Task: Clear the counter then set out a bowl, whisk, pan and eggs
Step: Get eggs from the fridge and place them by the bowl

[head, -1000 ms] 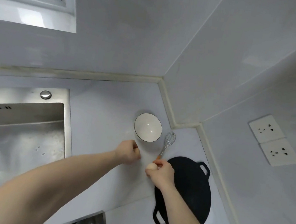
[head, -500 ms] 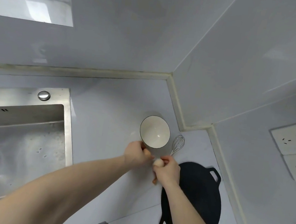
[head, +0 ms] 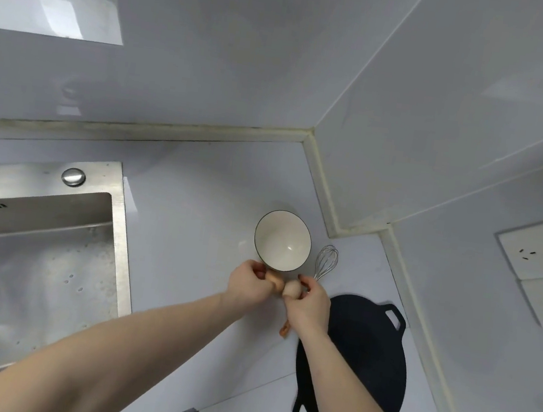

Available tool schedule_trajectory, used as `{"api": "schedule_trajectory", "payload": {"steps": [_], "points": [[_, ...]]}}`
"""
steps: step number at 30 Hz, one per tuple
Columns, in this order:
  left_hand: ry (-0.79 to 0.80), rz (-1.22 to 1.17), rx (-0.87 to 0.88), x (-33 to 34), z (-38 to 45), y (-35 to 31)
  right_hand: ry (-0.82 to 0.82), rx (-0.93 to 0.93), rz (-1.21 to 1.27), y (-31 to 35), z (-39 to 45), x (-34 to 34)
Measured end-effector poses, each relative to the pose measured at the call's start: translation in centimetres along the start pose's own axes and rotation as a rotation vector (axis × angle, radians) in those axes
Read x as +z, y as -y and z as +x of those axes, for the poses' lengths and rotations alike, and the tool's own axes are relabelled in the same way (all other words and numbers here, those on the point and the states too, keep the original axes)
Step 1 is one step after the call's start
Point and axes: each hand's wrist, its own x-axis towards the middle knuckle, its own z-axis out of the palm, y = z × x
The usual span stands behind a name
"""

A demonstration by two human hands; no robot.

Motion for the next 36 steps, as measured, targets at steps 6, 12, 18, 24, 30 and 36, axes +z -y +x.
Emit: {"api": "schedule_trajectory", "payload": {"steps": [6,12,18,24,30,36], "points": [[-0.074,0.014,0.038,0.6,0.2,0.6,-0.052,0.039,0.032,-0.4,-0.3,0.1],[-0.059,0.048,0.112,0.2,0.8,1.3,-0.078,0.025,0.014,-1.0,-0.7,0.3],[-0.020,0.044,0.149,-0.1,1.7,2.2,-0.073,0.027,-0.001,-1.3,-1.1,-0.1],[0.024,0.044,0.157,-0.5,1.4,2.2,-0.077,-0.001,-0.023,-2.3,-2.5,0.7],[0.133,0.045,0.199,-2.0,0.9,3.0,-0.109,-0.032,-0.012,-2.4,-6.2,0.6],[0.137,0.104,0.234,-2.6,-0.1,4.3,-0.124,-0.042,0.067,-3.2,-9.6,0.9]]}}
